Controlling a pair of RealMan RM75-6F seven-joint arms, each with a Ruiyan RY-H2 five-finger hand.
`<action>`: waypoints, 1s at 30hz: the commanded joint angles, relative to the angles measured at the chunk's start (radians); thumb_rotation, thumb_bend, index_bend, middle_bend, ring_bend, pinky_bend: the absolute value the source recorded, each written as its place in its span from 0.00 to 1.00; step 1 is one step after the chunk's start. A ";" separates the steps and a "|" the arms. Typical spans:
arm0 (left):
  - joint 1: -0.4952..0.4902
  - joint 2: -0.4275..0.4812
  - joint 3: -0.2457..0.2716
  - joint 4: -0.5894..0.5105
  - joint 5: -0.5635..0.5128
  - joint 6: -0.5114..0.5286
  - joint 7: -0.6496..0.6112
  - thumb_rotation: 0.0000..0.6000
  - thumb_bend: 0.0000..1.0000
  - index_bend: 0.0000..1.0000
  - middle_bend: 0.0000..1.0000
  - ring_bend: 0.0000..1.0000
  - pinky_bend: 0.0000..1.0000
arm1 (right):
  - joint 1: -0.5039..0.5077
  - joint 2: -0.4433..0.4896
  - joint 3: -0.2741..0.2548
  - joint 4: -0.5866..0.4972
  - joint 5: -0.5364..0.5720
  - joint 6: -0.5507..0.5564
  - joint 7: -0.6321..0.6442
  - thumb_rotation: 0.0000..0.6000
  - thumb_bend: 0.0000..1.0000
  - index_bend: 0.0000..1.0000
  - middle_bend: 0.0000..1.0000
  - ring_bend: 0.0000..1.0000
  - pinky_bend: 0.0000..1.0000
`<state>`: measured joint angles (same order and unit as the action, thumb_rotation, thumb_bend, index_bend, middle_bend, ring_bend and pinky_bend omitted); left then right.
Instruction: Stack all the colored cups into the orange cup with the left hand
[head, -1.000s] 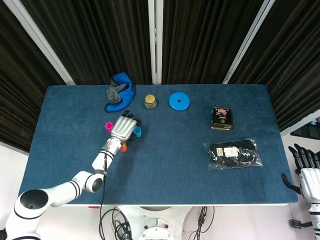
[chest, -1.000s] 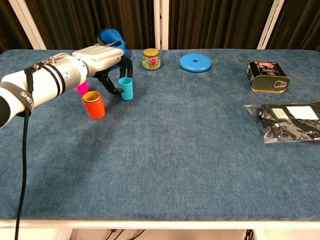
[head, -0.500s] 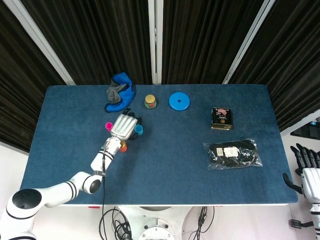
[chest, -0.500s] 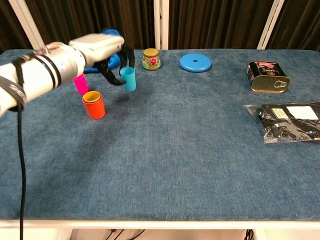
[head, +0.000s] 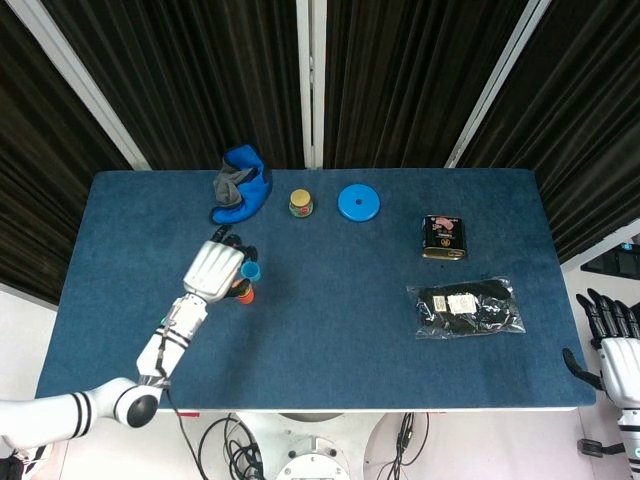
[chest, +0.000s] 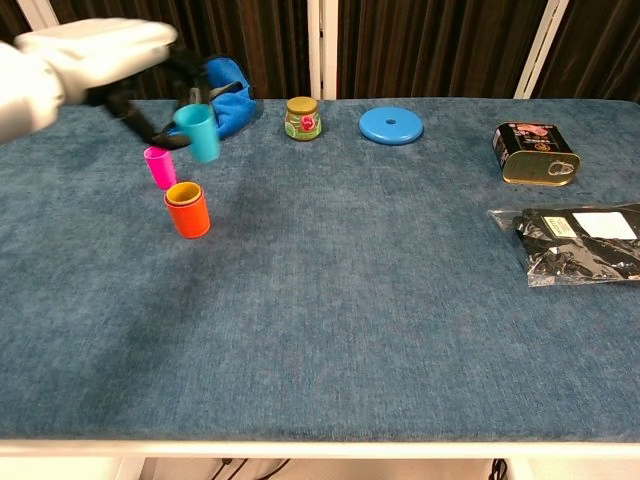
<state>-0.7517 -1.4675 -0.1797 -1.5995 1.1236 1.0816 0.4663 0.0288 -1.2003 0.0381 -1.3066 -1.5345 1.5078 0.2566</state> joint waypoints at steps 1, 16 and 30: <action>0.025 0.013 0.019 -0.017 -0.003 0.021 0.005 1.00 0.34 0.51 0.54 0.27 0.15 | 0.000 -0.001 -0.001 -0.004 -0.002 0.001 -0.005 1.00 0.29 0.00 0.00 0.00 0.00; 0.068 -0.034 0.050 0.059 0.009 0.011 -0.075 1.00 0.34 0.51 0.54 0.27 0.15 | 0.001 0.012 0.005 -0.031 0.000 0.010 -0.024 1.00 0.29 0.00 0.00 0.00 0.00; 0.071 -0.080 0.043 0.114 0.035 0.004 -0.105 1.00 0.34 0.50 0.52 0.27 0.15 | 0.001 0.013 0.004 -0.033 0.002 0.007 -0.025 1.00 0.29 0.00 0.00 0.00 0.00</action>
<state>-0.6810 -1.5465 -0.1357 -1.4860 1.1578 1.0853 0.3620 0.0295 -1.1873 0.0423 -1.3399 -1.5323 1.5152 0.2319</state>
